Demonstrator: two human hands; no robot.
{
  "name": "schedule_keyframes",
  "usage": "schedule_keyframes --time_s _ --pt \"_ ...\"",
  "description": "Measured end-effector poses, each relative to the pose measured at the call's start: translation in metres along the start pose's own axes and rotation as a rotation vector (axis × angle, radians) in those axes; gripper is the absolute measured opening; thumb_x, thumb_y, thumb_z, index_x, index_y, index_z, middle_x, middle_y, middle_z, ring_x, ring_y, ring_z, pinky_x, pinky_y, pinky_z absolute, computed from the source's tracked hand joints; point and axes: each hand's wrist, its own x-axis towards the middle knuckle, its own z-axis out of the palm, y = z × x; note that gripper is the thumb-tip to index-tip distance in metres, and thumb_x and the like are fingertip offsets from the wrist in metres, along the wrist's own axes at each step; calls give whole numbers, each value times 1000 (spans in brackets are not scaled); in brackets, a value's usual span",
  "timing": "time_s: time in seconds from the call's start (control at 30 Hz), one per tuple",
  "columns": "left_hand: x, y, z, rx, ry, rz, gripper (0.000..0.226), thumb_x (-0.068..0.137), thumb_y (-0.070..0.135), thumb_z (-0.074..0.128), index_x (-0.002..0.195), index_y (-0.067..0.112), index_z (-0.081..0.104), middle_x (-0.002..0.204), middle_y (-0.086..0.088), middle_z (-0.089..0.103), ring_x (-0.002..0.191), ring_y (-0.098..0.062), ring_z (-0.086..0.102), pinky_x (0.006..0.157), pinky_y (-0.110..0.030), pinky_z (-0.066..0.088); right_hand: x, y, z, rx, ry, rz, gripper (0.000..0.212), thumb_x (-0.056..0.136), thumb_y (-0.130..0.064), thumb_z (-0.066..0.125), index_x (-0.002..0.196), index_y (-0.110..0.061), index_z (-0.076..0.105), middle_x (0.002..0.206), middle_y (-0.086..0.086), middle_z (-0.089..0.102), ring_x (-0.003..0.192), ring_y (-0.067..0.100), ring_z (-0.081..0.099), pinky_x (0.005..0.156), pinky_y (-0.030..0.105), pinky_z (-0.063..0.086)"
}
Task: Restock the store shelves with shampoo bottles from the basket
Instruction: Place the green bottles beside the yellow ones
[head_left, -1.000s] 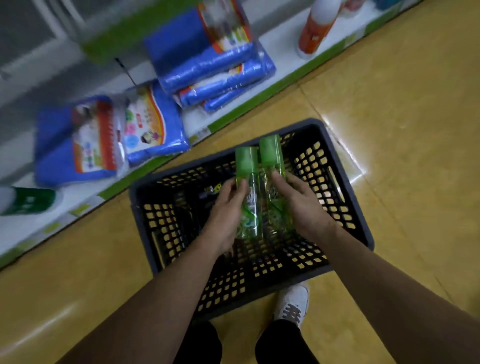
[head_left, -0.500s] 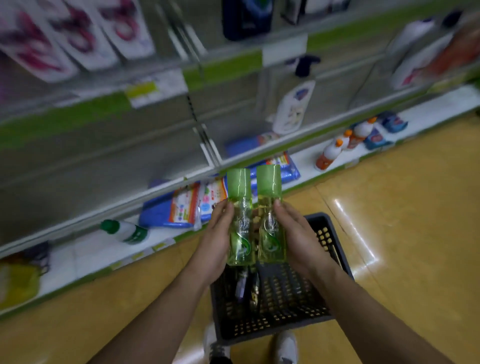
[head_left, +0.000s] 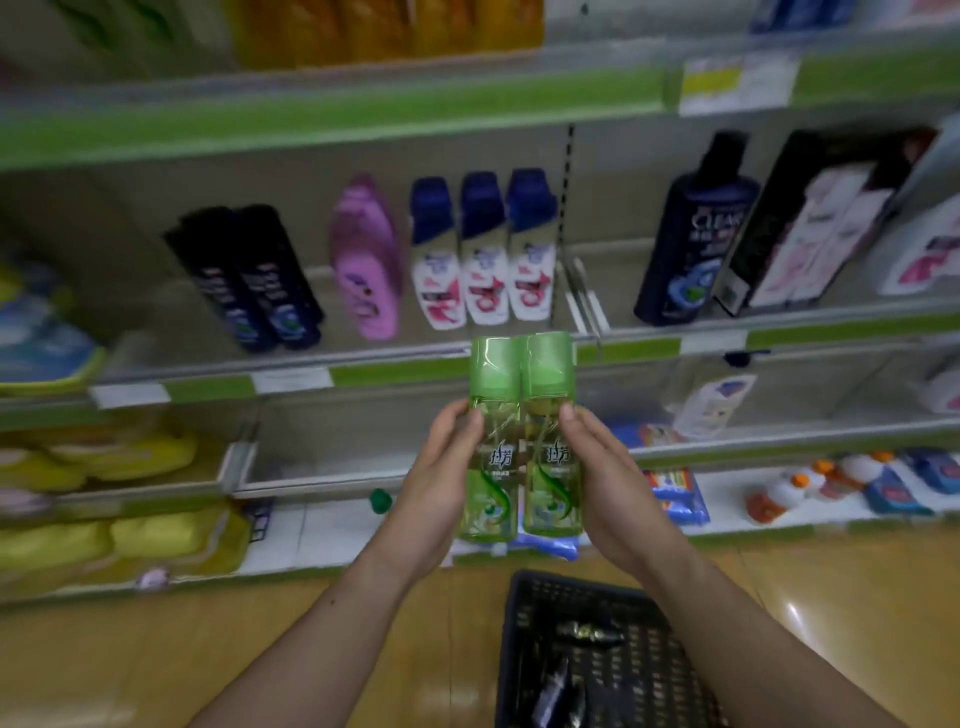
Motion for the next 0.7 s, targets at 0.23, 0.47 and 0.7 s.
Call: schedule_keyframes --time_s 0.23,0.47,0.7 --pt "-7 79 -66 -55 163 152 42 85 62 64 125 49 59 132 15 64 130 -11 54 111 -46 39 19 -41 103 -49 -141 -86 35 90 -41 60 123 -29 58 110 -27 68 99 -15 60 96 14 41" --pt "5 152 -140 -64 218 327 17 85 60 64 102 61 64 130 16 65 128 -8 55 114 -47 37 48 -67 198 -106 -259 -185 11 99 -35 54 107 -35 60 85 -39 67 87 -26 57 74 1 42" --pt "10 213 -193 -82 245 426 31 99 42 54 130 41 52 137 19 55 125 0 50 108 -29 31 58 -97 282 -220 -236 -310 43 98 -49 48 137 -30 52 113 -34 63 104 -21 52 94 9 33"
